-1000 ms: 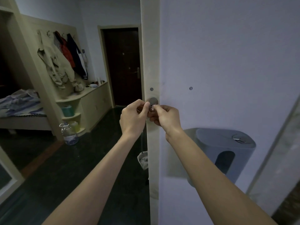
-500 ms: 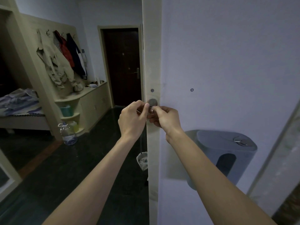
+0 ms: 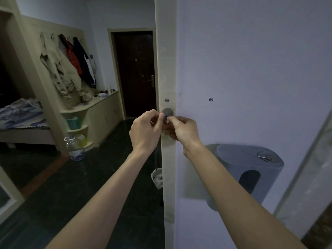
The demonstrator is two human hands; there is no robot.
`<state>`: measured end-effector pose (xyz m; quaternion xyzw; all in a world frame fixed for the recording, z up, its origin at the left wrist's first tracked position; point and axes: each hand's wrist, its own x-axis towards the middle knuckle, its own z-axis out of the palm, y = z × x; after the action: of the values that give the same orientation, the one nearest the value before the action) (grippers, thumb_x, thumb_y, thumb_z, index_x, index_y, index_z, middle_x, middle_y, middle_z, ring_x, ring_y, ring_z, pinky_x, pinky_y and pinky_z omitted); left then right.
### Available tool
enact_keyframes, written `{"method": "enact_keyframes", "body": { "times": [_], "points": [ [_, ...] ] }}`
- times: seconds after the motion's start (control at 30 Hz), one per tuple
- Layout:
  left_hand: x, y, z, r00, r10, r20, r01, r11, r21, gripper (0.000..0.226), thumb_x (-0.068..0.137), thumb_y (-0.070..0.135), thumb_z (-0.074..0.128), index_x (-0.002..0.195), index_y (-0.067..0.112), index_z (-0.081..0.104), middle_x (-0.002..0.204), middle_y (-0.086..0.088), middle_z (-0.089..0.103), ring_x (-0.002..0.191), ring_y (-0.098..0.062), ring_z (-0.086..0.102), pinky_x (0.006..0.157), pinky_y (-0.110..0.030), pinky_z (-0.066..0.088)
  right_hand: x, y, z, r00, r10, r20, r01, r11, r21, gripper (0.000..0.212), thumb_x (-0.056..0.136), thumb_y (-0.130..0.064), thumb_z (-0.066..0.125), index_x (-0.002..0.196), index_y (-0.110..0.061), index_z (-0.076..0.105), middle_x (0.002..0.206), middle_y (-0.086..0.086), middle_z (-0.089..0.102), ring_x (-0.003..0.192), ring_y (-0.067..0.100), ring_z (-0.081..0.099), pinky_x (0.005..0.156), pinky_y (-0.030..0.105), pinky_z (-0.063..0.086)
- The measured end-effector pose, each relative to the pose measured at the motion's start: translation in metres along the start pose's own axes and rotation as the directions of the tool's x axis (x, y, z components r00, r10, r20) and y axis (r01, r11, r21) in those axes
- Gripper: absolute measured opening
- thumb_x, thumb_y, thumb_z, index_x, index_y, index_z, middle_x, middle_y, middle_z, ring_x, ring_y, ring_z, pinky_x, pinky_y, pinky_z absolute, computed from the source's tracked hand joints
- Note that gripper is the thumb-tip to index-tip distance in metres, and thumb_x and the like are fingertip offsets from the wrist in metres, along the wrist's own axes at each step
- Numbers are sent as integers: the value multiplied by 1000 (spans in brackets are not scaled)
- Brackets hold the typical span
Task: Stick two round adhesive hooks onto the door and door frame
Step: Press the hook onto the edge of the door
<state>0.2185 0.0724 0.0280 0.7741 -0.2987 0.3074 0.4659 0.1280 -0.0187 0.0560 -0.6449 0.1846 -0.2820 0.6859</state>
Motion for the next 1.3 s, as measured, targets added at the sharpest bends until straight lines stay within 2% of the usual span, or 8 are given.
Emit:
{"method": "enact_keyframes", "body": {
  "times": [0.13, 0.4, 0.5, 0.67, 0.87, 0.97, 1.17, 1.3],
  "points": [
    [1, -1, -1, 1000, 13, -9, -13, 1000, 15, 30, 103, 44, 63, 93, 19, 75, 80, 5, 72, 72, -10, 68, 66, -18, 51, 2, 1, 0, 1000, 10, 2, -10, 1000, -9, 26, 99, -21, 66, 77, -14, 77, 72, 5, 78, 53, 7, 67, 55, 17, 50],
    [3, -2, -2, 999, 40, 5, -40, 999, 31, 27, 103, 40, 66, 93, 17, 76, 82, 3, 73, 72, -10, 67, 65, -15, 48, 5, 4, 3, 999, -9, -34, 8, 1000, -13, 27, 97, -19, 65, 74, -11, 77, 72, 9, 77, 50, 9, 65, 51, 15, 48],
    [3, -3, -2, 999, 37, 8, -37, 999, 27, 26, 103, 40, 66, 94, 18, 76, 81, 4, 72, 72, -9, 67, 65, -18, 51, 7, 5, 3, 999, -6, -41, 5, 1000, -24, 26, 98, -21, 66, 76, -11, 77, 73, 8, 79, 51, 9, 66, 54, 17, 49],
    [5, -3, -2, 1000, 22, 7, -22, 1000, 20, 27, 103, 41, 66, 92, 18, 76, 80, 4, 72, 72, -9, 67, 64, -15, 48, 10, 6, 3, 999, 2, -54, -4, 999, -33, 24, 97, -24, 68, 81, -11, 79, 80, 11, 81, 54, 10, 68, 57, 20, 51],
    [8, -1, -1, 1000, 15, 7, -15, 1000, -7, 27, 102, 41, 67, 91, 19, 75, 78, 6, 70, 70, -8, 66, 64, -15, 47, 7, 6, 4, 996, -32, -85, 27, 998, -60, 25, 99, -26, 67, 86, -9, 80, 83, 9, 81, 69, 18, 74, 66, 26, 55],
    [11, 0, 1, 1000, 11, 24, -10, 1000, -20, 35, 102, 48, 64, 86, 19, 74, 75, 5, 70, 68, -9, 67, 65, -19, 52, 7, 6, 1, 998, -28, -62, 24, 998, -62, 27, 100, -26, 65, 92, -6, 81, 86, 11, 82, 68, 16, 74, 62, 23, 54],
    [15, 0, 2, 994, -82, 66, 85, 996, -39, 46, 100, 58, 61, 77, 19, 69, 68, 7, 65, 65, -7, 63, 61, -20, 44, 5, 10, -4, 1000, -30, -3, 29, 993, -110, 28, 102, -23, 60, 96, -5, 81, 84, 9, 82, 63, 10, 72, 55, 16, 52],
    [16, 3, 1, 987, -139, 82, 145, 988, -61, 46, 98, 60, 63, 78, 20, 71, 68, 8, 65, 67, -6, 63, 63, -23, 47, 6, 9, -3, 998, -56, -3, 56, 992, -109, 29, 99, -21, 60, 89, -5, 82, 80, 12, 82, 60, 14, 71, 57, 21, 52]
  ]
}}
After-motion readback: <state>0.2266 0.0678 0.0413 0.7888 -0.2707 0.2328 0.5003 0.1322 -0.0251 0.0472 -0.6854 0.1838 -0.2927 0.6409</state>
